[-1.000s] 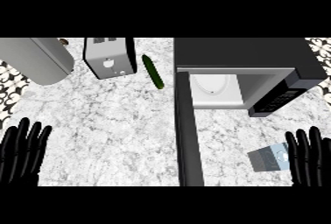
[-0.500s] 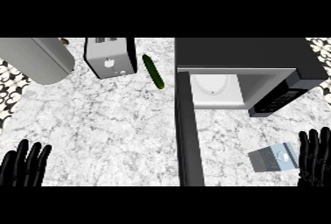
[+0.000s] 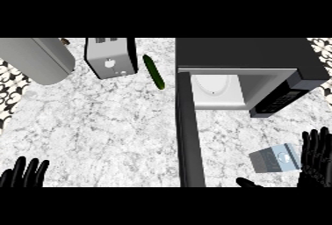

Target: Pick up the milk, place it into the microwave and close the microwave

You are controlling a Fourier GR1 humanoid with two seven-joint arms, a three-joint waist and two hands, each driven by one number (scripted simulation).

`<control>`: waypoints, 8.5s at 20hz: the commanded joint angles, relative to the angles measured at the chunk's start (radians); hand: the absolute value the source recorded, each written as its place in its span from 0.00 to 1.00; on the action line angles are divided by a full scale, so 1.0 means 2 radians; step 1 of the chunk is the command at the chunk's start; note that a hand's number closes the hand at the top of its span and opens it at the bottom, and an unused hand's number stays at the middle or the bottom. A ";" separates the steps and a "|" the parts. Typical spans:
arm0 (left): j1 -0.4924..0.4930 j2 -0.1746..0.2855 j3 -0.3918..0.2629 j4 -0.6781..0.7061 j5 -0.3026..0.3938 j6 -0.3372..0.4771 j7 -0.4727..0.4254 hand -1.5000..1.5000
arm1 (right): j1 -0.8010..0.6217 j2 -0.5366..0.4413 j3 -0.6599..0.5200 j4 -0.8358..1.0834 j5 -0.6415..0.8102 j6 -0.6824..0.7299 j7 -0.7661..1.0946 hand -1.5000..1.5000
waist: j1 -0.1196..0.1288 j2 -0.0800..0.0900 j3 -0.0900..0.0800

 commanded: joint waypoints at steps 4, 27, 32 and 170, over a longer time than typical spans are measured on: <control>0.013 0.001 -0.004 0.006 -0.007 -0.010 -0.028 0.00 | -0.040 -0.009 -0.073 0.107 -0.024 -0.001 -0.058 0.00 | 0.001 0.001 0.000; 0.037 0.019 0.042 -0.042 0.047 -0.019 -0.001 0.00 | -0.079 -0.068 -0.168 0.360 -0.071 0.101 -0.187 0.00 | 0.000 0.001 0.000; 0.070 0.000 0.003 0.004 0.001 -0.031 -0.074 0.00 | -0.120 -0.043 -0.169 0.420 -0.059 0.074 -0.211 0.00 | 0.003 0.000 0.000; -0.075 0.023 0.217 0.154 0.114 -0.182 -0.041 0.00 | -0.672 -0.118 -0.166 0.939 0.021 -0.191 -0.240 1.00 | 0.043 0.027 0.002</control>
